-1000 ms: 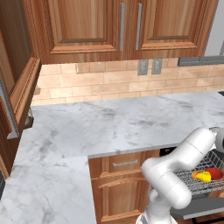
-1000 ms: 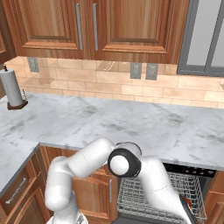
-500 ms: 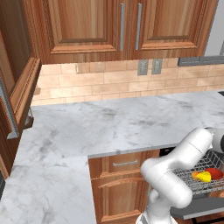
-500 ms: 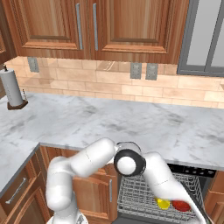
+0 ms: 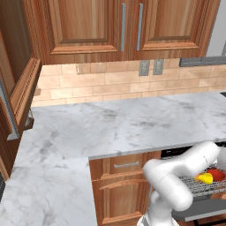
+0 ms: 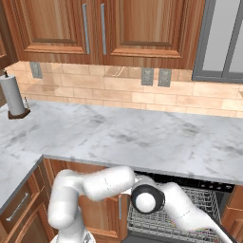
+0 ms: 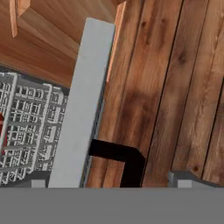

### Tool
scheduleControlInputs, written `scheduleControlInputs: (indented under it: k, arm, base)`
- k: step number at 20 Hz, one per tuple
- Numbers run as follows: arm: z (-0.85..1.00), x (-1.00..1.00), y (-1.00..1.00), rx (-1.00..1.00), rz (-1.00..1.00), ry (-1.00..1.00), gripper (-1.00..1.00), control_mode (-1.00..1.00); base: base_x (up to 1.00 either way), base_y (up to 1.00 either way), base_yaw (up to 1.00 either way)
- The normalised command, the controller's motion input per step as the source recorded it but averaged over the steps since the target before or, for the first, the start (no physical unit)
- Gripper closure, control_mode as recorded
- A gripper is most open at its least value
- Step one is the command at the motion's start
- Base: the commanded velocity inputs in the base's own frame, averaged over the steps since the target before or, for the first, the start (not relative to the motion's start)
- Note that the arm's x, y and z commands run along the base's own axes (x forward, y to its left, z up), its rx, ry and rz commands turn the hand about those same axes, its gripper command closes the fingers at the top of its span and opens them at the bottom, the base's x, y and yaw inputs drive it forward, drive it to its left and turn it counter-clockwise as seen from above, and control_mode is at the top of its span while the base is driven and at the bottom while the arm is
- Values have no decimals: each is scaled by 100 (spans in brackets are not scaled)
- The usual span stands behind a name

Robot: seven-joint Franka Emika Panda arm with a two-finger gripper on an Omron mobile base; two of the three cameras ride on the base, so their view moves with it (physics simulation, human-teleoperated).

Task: Pick up the cup and bowl from the counter, place them in the dishwasher, and close the dishwasher door.

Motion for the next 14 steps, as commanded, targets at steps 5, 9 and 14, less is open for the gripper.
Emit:
scheduleControlInputs:
  k: [5, 9, 14]
  arm:
    - [-20, -10, -62, 9, -3, 0, -100, -100]
    - [-13, 0, -45, -3, 0, -1, -100, -100]
    - [-37, -1, -47, -4, 0, 0, -100, -100]
  base:
    - [0, 0, 0]
    - [0, 0, 0]
    - [0, 0, 0]
